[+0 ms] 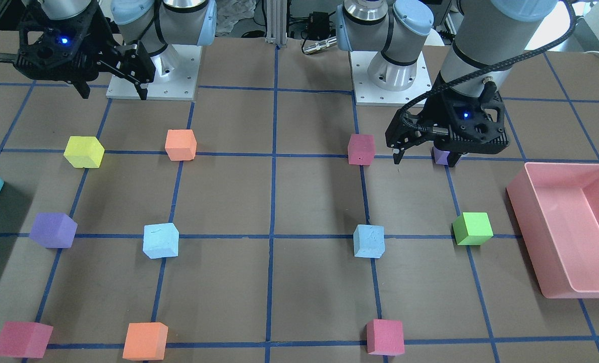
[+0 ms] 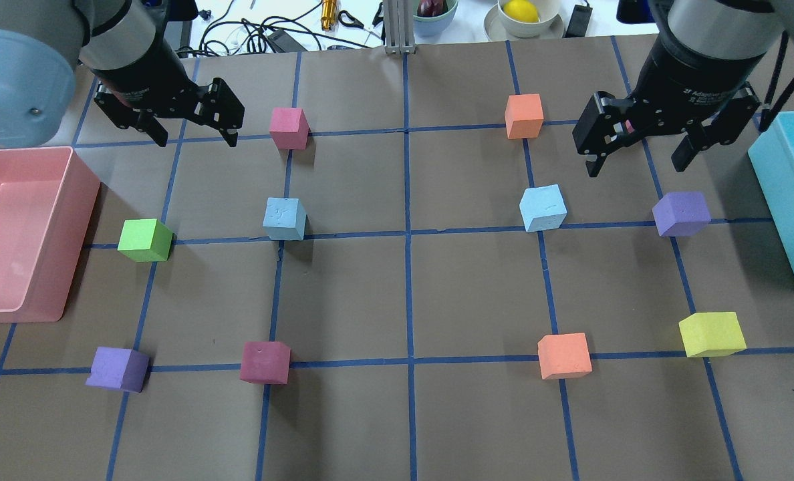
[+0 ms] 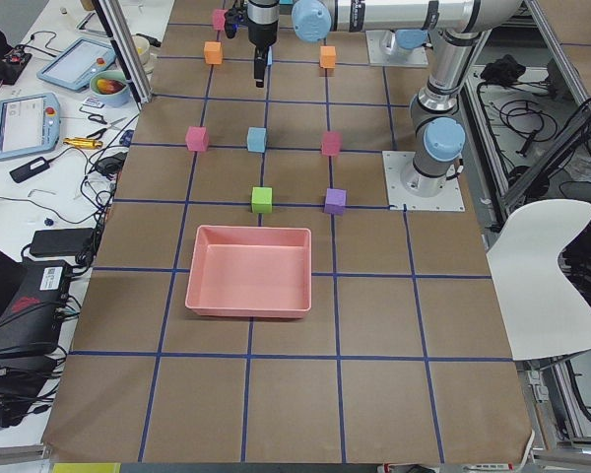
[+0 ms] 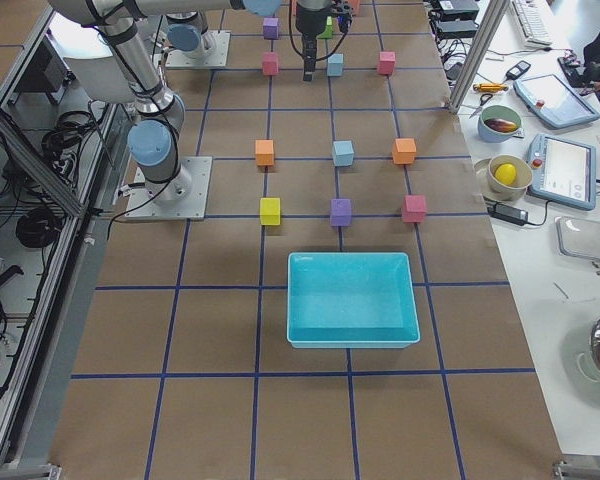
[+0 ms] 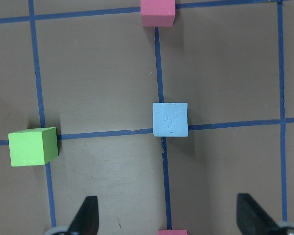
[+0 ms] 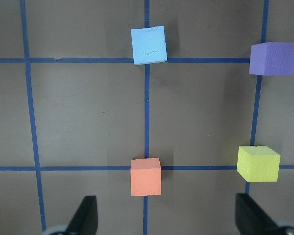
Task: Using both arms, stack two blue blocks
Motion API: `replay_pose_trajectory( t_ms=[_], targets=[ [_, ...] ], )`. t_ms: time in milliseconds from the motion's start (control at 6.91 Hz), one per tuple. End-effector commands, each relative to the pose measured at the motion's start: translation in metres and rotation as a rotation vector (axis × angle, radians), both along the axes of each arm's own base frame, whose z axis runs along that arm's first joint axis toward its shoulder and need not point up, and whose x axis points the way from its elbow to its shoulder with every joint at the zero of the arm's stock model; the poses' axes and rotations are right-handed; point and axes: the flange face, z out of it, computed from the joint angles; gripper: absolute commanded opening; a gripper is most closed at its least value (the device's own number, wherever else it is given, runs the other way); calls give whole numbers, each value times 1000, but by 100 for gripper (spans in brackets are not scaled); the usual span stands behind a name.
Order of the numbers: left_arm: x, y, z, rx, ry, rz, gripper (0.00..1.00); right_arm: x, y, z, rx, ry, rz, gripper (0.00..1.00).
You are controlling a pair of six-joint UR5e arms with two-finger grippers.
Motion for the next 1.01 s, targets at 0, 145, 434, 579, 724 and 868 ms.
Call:
replay_pose_trajectory(
  t_ms=[0, 145, 434, 579, 724, 868],
  targets=[
    [0, 0, -1, 2, -1, 2, 100, 0, 0, -1, 1, 0, 0, 100],
    [-1, 0, -1, 2, 1, 0, 100, 0, -1, 0, -3, 0, 0, 100],
    [-1, 0, -1, 2, 1, 0, 100, -1, -1, -4, 6, 0, 4, 100],
    [-1, 0, -1, 4, 1, 0, 100, -2, -1, -7, 7, -4, 6, 100],
    [-1, 0, -1, 4, 1, 0, 100, -4, -19, -35, 50, 2, 8, 100],
    [-1, 0, -1, 4, 1, 0, 100, -8, -51, -91, 160, 12, -3, 100]
  ],
)
